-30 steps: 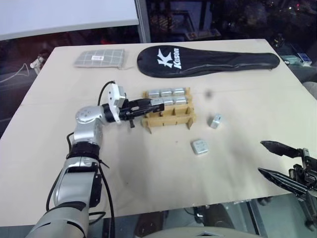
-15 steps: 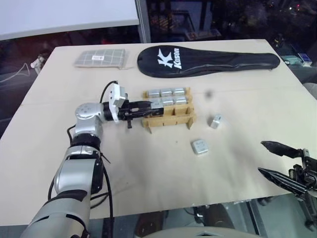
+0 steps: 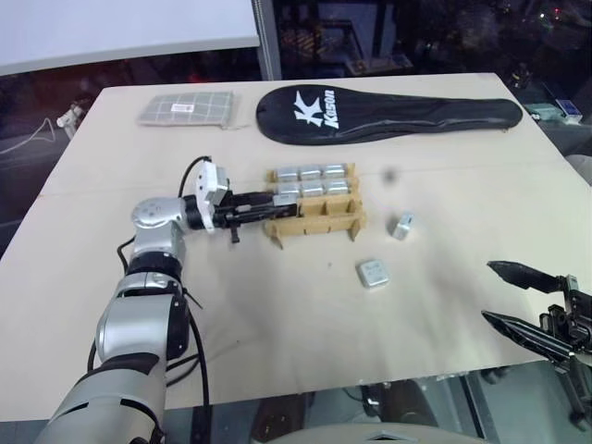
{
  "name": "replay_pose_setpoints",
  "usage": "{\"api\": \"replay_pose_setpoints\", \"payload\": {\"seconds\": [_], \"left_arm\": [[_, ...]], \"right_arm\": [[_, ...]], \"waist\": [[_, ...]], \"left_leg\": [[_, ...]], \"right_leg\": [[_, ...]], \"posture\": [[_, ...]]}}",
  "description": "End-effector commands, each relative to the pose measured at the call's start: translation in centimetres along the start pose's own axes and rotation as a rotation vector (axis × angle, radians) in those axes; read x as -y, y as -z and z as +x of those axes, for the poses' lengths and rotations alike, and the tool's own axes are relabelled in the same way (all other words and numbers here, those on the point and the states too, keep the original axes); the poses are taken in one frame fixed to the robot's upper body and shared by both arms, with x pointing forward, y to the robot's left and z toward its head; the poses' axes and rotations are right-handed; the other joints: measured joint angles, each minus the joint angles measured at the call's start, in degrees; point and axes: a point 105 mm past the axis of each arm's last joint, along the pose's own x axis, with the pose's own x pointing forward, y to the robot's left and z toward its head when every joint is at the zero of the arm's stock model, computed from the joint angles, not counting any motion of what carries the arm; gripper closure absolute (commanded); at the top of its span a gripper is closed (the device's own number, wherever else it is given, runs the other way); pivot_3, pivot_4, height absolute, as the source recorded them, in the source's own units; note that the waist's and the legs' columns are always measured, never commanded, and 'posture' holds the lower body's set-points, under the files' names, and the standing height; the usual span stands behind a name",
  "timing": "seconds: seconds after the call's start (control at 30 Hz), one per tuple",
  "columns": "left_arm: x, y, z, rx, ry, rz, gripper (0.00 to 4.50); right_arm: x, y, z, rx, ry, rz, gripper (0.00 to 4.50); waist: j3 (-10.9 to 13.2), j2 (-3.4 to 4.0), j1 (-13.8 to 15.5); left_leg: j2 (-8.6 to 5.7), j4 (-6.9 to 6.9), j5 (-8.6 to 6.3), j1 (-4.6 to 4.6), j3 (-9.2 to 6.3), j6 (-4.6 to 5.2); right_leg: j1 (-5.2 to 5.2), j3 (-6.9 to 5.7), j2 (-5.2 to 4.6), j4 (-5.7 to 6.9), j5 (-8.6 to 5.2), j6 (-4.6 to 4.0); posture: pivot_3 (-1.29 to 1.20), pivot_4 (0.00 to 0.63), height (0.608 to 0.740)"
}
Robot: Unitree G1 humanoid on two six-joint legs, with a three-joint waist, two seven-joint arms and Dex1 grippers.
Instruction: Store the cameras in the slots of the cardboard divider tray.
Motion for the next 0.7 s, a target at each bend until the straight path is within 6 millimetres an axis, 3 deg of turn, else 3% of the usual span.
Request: {"api": "replay_pose_setpoints", "payload": {"seconds": [0.03,0.37,0.43,0.57,0.6,0.63,0.7], "left_arm": [[-1.05,-0.64,0.25,-0.025,-0.035,0.006,3.79],[-1.26,0.11,0.57,-0.111,-0.036,0.006,3.79],[-1.84,-0.07,0.63,-0.112,-0.079,0.006,2.74],[-1.86,-0.29,0.69,-0.107,-0.078,0.033,1.05],[-1.72,-0.31,0.68,-0.108,-0.065,0.043,0.85],[-1.72,-0.35,0.60,-0.105,-0.066,0.043,0.28],[-1.65,-0.85,0.37,-0.080,-0.051,0.044,0.06]], "right_arm": [[-0.12,-0.73,0.09,0.013,-0.010,-0.038,0.08],[-0.47,-0.66,-0.16,0.010,0.003,-0.034,0.08],[-0.48,-0.63,-0.14,0.014,0.008,-0.036,0.00],[-0.27,-0.67,-0.08,0.019,0.013,-0.038,0.00],[-0.23,-0.66,-0.05,0.018,0.012,-0.038,0.00],[-0.17,-0.67,0.00,0.019,0.011,-0.041,0.00],[-0.13,-0.68,0.12,0.020,0.009,-0.044,0.00]], "waist": [[0.0,0.00,0.0],[0.0,-0.01,0.0],[0.0,0.00,0.0],[0.0,-0.01,0.0],[0.0,-0.01,0.0],[0.0,-0.01,0.0],[0.0,-0.01,0.0]], "left_leg": [[0.00,0.02,0.00,-0.01,-0.01,0.00],[0.00,0.10,0.00,0.09,-0.01,0.00],[0.00,0.11,0.00,0.10,-0.01,0.00],[0.00,0.12,0.00,0.09,-0.02,0.00],[0.00,0.12,0.00,0.08,-0.02,0.00],[-0.01,0.12,0.00,0.08,-0.02,0.00],[-0.01,0.12,0.00,0.07,-0.03,0.00]], "right_leg": [[0.00,-0.01,0.00,0.00,0.00,0.00],[0.10,-0.01,0.00,0.07,0.00,0.00],[0.12,-0.01,0.00,0.08,0.00,0.00],[0.12,-0.02,0.00,0.08,0.00,0.01],[0.12,-0.02,-0.01,0.08,0.00,0.01],[0.12,-0.01,-0.01,0.08,0.00,0.01],[0.12,-0.02,-0.02,0.08,0.00,0.01]], "posture": [[0.00,0.150,0.740],[0.00,0.150,0.740],[0.00,0.150,0.740],[0.00,0.150,0.740],[0.00,0.150,0.740],[0.00,0.150,0.740],[0.00,0.150,0.740]]}}
